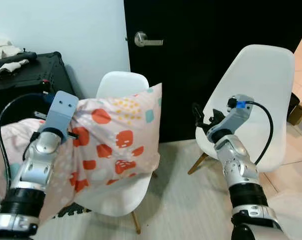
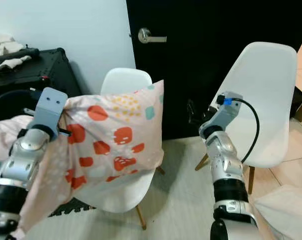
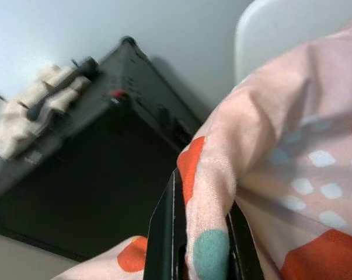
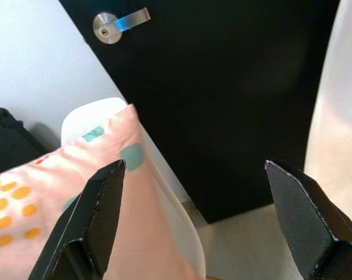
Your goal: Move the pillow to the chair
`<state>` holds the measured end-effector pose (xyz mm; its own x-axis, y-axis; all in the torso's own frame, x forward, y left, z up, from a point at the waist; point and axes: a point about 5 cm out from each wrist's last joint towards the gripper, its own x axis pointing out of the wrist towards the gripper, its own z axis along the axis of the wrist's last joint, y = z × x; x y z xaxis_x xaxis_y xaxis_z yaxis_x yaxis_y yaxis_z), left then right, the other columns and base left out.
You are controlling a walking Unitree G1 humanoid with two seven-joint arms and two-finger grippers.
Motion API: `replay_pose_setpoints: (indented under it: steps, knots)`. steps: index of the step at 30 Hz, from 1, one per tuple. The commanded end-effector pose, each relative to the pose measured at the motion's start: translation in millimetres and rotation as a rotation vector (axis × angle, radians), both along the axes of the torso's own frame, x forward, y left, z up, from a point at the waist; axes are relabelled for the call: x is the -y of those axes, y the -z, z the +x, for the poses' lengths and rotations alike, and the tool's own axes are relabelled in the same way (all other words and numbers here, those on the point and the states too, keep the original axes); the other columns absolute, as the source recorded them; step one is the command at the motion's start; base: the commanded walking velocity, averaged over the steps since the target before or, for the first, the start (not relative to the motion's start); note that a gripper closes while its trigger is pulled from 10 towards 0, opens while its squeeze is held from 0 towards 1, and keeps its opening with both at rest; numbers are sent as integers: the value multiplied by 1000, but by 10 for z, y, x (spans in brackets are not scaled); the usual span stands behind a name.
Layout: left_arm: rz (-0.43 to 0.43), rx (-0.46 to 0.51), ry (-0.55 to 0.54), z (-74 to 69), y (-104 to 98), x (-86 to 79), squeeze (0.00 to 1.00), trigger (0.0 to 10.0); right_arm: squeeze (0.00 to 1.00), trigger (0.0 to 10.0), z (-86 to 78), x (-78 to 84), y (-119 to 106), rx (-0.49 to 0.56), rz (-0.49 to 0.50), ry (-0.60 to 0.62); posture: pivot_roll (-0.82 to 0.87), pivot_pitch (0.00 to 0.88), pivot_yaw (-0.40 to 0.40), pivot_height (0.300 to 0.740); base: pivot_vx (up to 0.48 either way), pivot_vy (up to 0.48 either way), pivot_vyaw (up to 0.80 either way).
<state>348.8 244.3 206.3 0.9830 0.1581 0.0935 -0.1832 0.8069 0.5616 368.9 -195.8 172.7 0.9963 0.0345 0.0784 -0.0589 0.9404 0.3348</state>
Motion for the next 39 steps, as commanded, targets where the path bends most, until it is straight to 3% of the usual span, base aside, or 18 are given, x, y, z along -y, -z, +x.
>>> replay_pose_setpoints:
  steps: [1,2,5,8,10,12,13,15,16,17,18,22,23,34,39]
  knots:
    - [82,109,-4,19,-265,-29,0,10000,0,10000,14,1,14,-16,-7,10,46,91,26,718,0,0,0]
    - [151,114,47,52,-327,12,0,10000,0,10000,30,43,33,-50,-8,37,47,101,21,718,0,0,0]
    - [191,117,95,68,-364,64,0,10000,0,10000,35,75,38,-62,-2,54,50,104,20,713,0,0,0]
    - [97,135,204,69,-426,207,0,10000,0,10000,32,89,54,-70,1,58,52,105,22,703,0,0,0]
    - [85,144,256,62,-459,284,0,10000,0,10000,31,89,62,-75,3,59,53,105,22,698,0,0,0]
    - [196,141,288,65,-471,360,0,10000,0,10000,36,85,71,-80,6,60,54,102,22,688,0,0,0]
    - [196,141,288,65,-471,360,0,10000,0,10000,36,85,71,-80,6,60,54,102,22,688,0,0,0]
    - [313,135,279,96,-426,389,0,10000,0,10000,47,82,67,-81,9,64,55,95,20,678,0,0,0]
    - [313,135,279,96,-426,389,0,10000,0,10000,47,82,67,-81,9,64,55,95,20,678,0,0,0]
    - [431,139,277,116,-386,432,0,10000,0,10000,60,83,48,-79,11,65,55,95,20,668,0,0,0]
    - [472,146,283,122,-378,455,0,10000,0,10000,67,84,38,-78,12,66,53,94,19,663,0,0,0]
    - [533,176,289,132,-402,504,0,10000,0,10000,75,84,23,-75,13,66,52,93,18,653,0,0,0]
    - [583,200,301,139,-437,550,0,10000,0,10000,78,83,20,-75,11,65,53,92,15,643,0,0,0]
    - [508,294,292,117,-624,550,0,10000,0,10000,66,106,32,-80,-4,64,38,85,4,603,0,0,0]
    - [574,313,236,151,-667,459,0,10000,0,10000,74,128,-1,-76,-17,61,30,83,-4,588,0,0,0]
